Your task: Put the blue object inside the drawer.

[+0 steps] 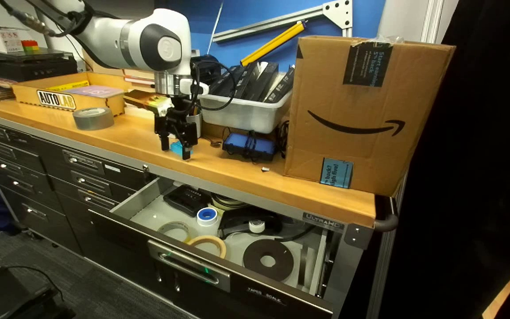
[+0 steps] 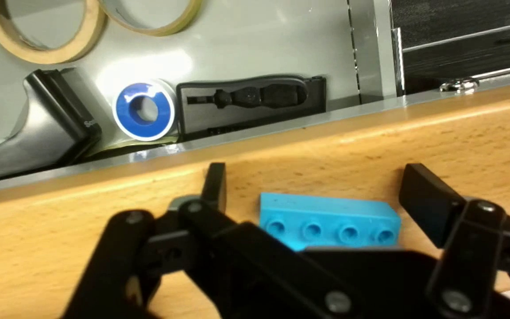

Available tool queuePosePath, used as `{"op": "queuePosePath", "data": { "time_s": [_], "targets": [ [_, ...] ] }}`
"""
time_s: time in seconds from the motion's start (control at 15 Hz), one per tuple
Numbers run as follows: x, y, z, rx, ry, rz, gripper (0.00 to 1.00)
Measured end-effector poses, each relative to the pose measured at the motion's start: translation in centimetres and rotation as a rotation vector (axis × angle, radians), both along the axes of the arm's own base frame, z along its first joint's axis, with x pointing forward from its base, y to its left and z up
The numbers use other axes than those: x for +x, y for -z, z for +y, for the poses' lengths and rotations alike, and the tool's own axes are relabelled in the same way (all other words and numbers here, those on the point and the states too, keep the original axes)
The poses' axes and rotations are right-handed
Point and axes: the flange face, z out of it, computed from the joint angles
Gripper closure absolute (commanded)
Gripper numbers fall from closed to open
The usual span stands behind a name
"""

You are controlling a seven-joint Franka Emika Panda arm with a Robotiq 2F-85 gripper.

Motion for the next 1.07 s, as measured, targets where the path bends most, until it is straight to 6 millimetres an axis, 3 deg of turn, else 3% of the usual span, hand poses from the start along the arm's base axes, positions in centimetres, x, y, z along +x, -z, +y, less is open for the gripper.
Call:
{"op": "queuePosePath", "data": {
  "time_s": [0.2,0.27,0.33,0.53,0.8,1.07],
  "targets": [
    [1.0,-0.1,0.6,0.004,-0.006,-0.008,0.0],
    [1.2,-0.2,0.7,0.005,-0.006,-0.011,0.25],
    [1.5,-0.2,0.7,0.006,-0.006,-0.013,0.26],
    [1.8,-0.2,0.4,0.006,0.001,-0.018,0.51],
    [0.8,-0.5,-1.0,-0.017,-0.019,0.061,0.54],
    [-3.6,-0.2,-5.0,-0.028,-0.095,0.209,0.54]
  ]
}}
